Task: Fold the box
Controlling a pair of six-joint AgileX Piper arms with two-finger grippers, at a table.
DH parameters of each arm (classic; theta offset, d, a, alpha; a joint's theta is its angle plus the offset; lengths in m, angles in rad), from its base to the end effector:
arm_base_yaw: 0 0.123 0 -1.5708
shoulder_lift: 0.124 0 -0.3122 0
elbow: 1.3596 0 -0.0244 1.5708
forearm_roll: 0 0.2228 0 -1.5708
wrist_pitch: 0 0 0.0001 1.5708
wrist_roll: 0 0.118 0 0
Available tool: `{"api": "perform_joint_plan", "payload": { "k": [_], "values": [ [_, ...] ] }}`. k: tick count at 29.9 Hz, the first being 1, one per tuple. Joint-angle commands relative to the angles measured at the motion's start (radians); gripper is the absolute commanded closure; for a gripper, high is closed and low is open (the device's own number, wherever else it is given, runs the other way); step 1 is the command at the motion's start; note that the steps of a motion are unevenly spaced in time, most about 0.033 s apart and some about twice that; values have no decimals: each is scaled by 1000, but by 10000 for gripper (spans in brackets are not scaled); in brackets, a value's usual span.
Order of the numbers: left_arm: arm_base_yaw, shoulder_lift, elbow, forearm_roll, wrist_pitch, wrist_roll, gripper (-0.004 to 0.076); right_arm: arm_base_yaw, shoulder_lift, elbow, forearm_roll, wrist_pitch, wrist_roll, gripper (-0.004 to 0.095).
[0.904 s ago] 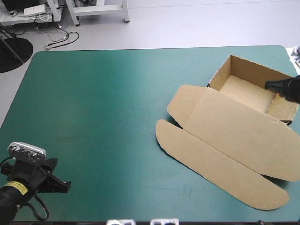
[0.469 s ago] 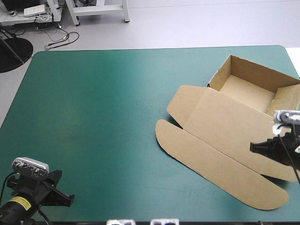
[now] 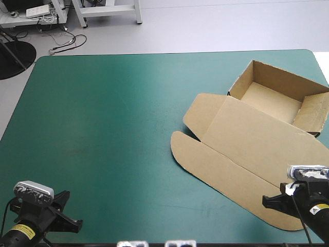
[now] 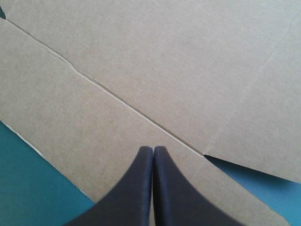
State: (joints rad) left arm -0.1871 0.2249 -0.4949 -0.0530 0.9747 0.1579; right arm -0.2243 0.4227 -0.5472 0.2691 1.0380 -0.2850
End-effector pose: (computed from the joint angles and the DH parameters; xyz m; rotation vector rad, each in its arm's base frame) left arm 0.0019 -0.0056 0.2622 0.3679 2.1570 -0.0813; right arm 0.0305 0.0208 0.2727 -0.0168 2.3554 0.0953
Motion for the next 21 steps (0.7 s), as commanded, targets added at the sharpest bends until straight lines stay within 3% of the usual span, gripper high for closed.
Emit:
{"api": "perform_joint_plan", "payload": {
  "k": [1,21],
  "values": [
    [-2,5,-23,-19,-71,3,734,0,-44,12,22,-63,-30,923],
    [-2,5,-23,-19,-66,1,734,0,-83,19,22,-54,-34,923]
  ]
}}
